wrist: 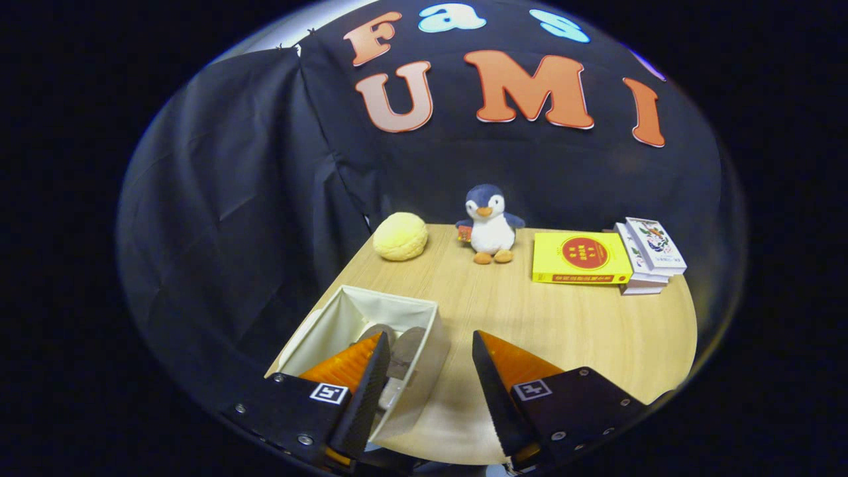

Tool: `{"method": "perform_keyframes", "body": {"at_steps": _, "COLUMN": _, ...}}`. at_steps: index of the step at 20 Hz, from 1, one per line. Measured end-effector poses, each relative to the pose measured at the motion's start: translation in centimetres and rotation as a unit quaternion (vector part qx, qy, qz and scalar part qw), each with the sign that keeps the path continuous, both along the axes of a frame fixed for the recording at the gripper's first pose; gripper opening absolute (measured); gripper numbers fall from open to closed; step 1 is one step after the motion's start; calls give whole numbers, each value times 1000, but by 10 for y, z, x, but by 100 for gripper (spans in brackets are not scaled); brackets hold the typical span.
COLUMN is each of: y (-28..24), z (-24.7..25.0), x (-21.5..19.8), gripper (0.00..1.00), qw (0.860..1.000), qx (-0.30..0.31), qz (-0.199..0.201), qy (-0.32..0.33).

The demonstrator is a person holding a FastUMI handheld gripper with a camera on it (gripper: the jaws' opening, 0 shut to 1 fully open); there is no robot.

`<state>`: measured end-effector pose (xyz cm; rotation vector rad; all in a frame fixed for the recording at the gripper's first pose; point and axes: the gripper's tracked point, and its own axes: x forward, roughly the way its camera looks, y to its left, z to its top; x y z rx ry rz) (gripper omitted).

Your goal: Open the storage box then place both shoes into the box .Put the left shoe in first, then the right shoe, with the right side of both shoes facing outward in a uniform manner.

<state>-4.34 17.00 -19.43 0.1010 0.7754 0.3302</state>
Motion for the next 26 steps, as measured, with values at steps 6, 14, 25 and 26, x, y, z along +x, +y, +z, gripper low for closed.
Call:
{"method": "perform_keyframes", "body": {"at_steps": 6, "y": -86, "z": 18, "x": 8, "gripper": 92, "qw": 998, "qx": -11, "qz": -36, "qy": -44}}
{"method": "perform_keyframes", "body": {"at_steps": 14, "y": -198, "z": 55, "x": 32, "gripper": 95, "qw": 984, "qx": -20, "qz": -110, "qy": -141}}
{"method": "perform_keyframes", "body": {"at_steps": 25, "y": -238, "z": 90, "x": 51, "gripper": 97, "qw": 960, "qx": -12, "qz": -112, "qy": -258}}
{"method": "perform_keyframes", "body": {"at_steps": 26, "y": -238, "z": 95, "x": 52, "gripper": 97, "qw": 955, "qx": -17, "qz": -109, "qy": -274}}
